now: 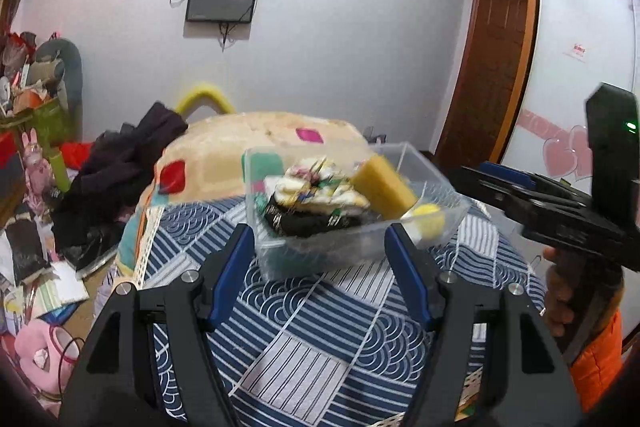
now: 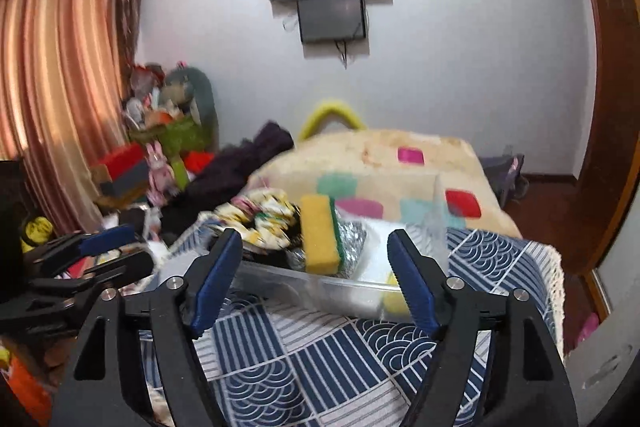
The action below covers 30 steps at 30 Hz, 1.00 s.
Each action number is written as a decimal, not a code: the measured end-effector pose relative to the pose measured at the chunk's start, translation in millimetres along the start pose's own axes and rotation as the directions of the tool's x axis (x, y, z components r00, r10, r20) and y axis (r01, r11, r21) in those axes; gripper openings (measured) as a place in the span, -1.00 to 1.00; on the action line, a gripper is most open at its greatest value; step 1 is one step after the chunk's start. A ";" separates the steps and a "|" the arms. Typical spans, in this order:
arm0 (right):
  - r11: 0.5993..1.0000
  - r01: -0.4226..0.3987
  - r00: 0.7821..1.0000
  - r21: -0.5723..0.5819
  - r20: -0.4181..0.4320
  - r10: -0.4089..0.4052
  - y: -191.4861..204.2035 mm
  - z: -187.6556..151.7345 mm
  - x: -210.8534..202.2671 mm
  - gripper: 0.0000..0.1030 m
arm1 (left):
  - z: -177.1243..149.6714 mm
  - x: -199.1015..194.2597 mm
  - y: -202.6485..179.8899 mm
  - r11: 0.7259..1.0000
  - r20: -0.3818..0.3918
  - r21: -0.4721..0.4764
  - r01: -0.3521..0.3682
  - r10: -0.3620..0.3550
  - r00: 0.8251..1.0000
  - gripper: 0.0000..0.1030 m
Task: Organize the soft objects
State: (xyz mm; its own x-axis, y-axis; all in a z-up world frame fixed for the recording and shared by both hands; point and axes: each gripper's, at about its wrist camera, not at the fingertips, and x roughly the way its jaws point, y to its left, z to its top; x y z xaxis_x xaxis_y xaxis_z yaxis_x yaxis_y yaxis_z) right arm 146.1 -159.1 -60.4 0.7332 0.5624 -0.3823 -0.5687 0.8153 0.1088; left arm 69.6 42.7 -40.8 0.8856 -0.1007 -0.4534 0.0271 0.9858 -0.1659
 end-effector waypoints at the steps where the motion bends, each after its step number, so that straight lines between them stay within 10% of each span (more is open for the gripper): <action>1: 1.000 0.000 1.000 -0.001 0.025 0.000 1.4 1.1 -10.0 0.52 | 3.5 -4.8 -3.8 1.000 0.016 0.007 0.003 -0.003 1.000 0.32; 14: 0.999 0.024 0.984 -0.033 0.180 -0.017 20.5 4.5 -53.7 0.94 | 21.8 -57.8 -38.2 0.997 0.199 0.076 -0.013 -0.003 0.980 0.92; 30: 0.999 0.037 0.979 -0.024 0.200 -0.032 24.4 1.1 -61.7 1.00 | 24.1 -67.2 -31.7 0.999 0.230 0.037 -0.024 0.015 0.973 0.95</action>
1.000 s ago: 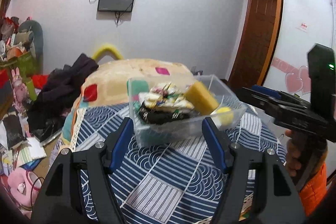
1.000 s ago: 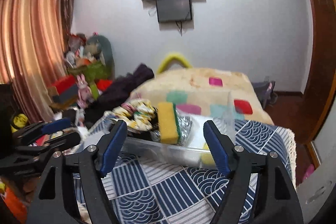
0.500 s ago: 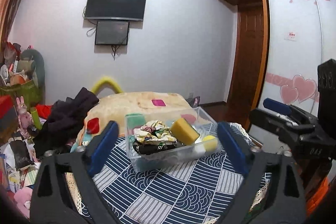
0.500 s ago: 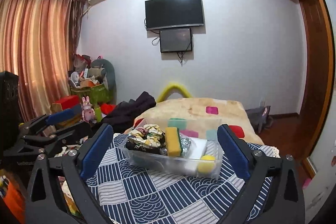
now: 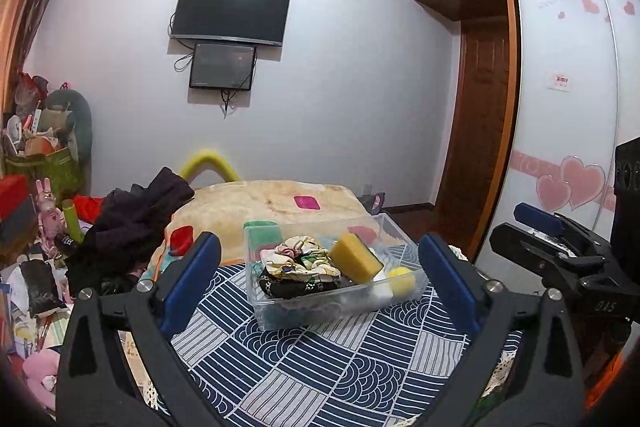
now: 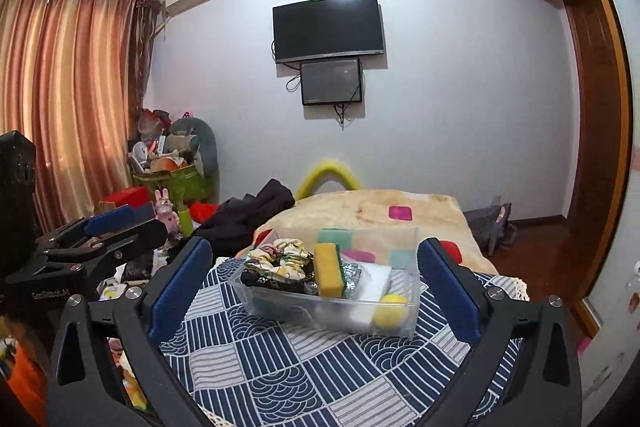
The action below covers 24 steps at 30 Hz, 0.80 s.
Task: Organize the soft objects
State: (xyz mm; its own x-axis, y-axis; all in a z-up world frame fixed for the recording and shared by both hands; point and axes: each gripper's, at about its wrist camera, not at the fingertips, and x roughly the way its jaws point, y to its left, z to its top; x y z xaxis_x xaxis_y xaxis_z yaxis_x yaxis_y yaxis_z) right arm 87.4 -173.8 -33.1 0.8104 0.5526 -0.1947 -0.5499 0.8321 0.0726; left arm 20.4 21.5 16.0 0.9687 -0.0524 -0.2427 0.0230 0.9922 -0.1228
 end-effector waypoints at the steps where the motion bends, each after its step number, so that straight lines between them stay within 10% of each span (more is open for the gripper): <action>1: 1.000 0.000 1.000 0.000 0.001 0.000 0.1 -0.1 -0.5 1.00 | -0.1 0.0 -0.2 1.000 0.000 0.000 0.001 -0.001 1.000 0.95; 24: 1.000 -0.001 1.000 0.018 0.008 0.001 -0.2 4.7 -7.1 1.00 | 0.5 -5.0 -6.6 1.000 0.014 0.017 0.024 -0.024 1.000 0.97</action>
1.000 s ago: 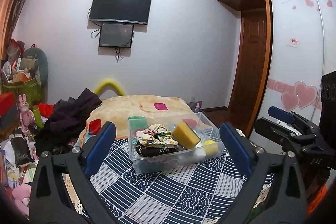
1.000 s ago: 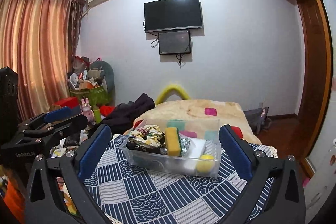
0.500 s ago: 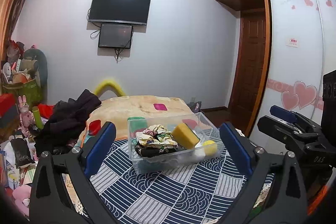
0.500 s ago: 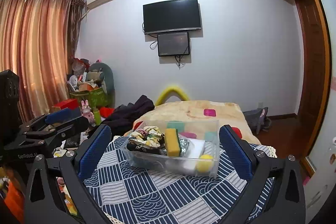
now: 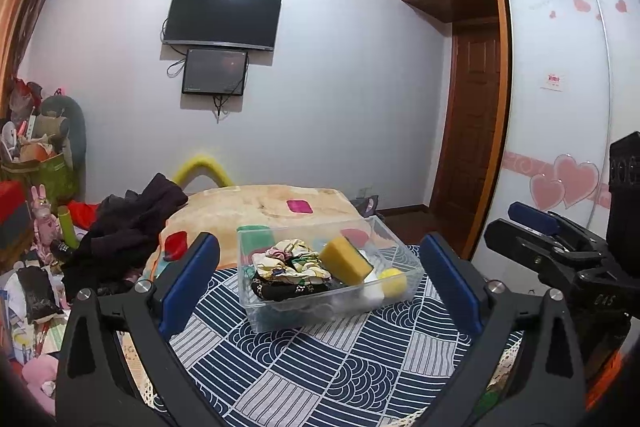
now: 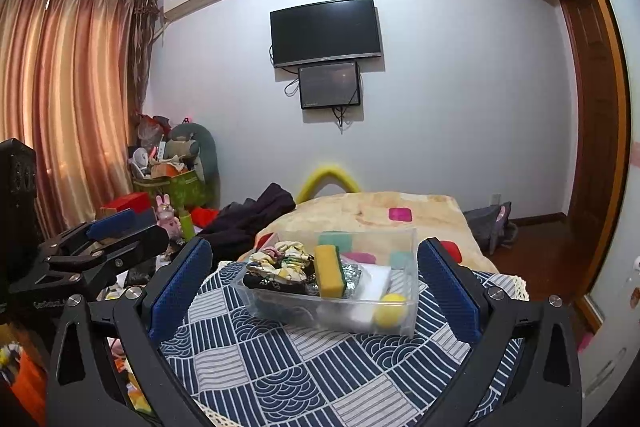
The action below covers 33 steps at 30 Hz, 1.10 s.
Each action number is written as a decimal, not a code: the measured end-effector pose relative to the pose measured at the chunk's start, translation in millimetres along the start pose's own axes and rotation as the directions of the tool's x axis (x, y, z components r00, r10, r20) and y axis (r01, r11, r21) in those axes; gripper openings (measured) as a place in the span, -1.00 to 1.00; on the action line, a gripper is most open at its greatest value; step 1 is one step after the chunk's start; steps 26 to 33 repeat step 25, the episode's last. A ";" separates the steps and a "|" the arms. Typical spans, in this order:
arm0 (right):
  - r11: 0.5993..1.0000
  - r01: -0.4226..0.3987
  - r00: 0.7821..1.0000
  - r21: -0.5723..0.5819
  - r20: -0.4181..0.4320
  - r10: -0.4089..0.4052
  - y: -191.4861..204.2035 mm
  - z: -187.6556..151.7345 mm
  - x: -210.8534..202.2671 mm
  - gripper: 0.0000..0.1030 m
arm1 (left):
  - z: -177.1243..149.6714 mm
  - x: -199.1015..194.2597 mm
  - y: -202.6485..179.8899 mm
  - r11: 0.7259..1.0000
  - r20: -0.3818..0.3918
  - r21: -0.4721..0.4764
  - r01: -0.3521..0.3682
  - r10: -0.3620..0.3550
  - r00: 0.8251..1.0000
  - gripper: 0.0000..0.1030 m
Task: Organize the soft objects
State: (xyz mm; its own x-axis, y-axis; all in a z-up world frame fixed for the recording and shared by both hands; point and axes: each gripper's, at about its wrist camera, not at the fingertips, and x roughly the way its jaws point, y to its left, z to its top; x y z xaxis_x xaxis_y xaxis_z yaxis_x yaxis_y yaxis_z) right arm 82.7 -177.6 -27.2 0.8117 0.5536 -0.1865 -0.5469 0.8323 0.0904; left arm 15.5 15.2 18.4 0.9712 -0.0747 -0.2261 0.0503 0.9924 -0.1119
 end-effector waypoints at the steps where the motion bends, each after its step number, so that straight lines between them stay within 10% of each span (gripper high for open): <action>1: 1.000 0.001 1.000 0.000 0.000 -0.001 0.2 0.6 -0.3 1.00 | -0.1 -0.4 -1.2 1.000 0.002 0.006 -0.001 0.000 1.000 0.97; 33: 1.000 -0.005 1.000 0.012 -0.008 0.005 3.0 -1.0 0.4 1.00 | 1.4 -2.9 -5.1 1.000 -0.006 0.003 0.027 -0.027 1.000 0.97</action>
